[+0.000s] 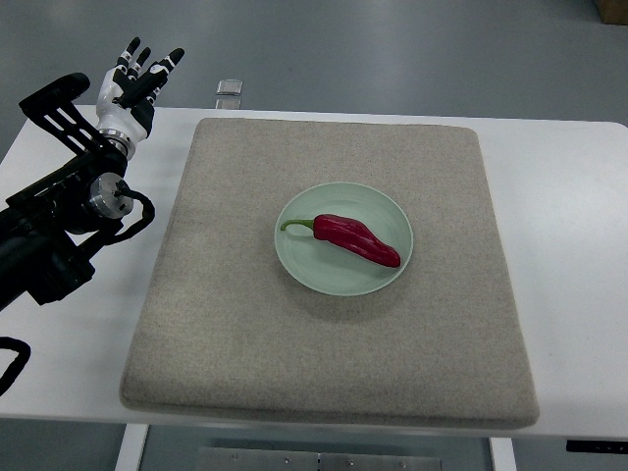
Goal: Place red pepper on plate with left hand
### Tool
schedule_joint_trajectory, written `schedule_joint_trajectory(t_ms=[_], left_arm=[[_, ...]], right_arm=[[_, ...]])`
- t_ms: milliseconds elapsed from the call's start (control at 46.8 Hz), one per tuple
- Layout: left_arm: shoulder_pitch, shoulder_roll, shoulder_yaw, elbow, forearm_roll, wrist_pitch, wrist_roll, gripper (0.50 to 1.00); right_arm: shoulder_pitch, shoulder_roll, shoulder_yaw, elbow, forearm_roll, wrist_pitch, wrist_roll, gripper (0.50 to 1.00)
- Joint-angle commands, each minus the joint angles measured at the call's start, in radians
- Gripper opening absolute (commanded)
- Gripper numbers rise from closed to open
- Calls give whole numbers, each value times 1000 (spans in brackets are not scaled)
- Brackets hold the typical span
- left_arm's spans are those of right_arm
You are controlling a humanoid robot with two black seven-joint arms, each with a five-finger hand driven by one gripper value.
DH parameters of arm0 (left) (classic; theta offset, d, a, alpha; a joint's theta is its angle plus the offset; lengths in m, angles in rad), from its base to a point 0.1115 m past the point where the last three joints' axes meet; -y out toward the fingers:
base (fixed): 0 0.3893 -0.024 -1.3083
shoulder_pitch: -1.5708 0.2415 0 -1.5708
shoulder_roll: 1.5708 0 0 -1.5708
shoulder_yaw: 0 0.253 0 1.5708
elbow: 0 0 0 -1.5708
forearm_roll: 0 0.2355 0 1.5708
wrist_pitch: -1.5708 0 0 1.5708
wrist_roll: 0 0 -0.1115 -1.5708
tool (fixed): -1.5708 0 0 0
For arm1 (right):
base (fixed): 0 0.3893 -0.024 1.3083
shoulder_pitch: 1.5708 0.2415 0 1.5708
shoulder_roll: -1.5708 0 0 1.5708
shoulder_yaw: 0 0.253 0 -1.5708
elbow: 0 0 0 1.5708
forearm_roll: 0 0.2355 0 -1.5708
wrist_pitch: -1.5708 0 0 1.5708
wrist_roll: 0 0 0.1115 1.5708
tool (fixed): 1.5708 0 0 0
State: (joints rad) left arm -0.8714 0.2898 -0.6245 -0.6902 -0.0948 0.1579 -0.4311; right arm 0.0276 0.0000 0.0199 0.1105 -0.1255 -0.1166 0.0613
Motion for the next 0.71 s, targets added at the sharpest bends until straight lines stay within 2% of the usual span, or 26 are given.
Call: schedule_joint_trajectory(t_ms=[0, 684], left_arm=[[-1, 0, -3, 0, 0, 0, 0, 994], [2, 3, -21, 1, -13, -15, 0, 994]], right_arm=[[0, 0, 0, 0, 0, 0, 0, 928], [3, 0, 2, 8, -2, 2, 0, 928]])
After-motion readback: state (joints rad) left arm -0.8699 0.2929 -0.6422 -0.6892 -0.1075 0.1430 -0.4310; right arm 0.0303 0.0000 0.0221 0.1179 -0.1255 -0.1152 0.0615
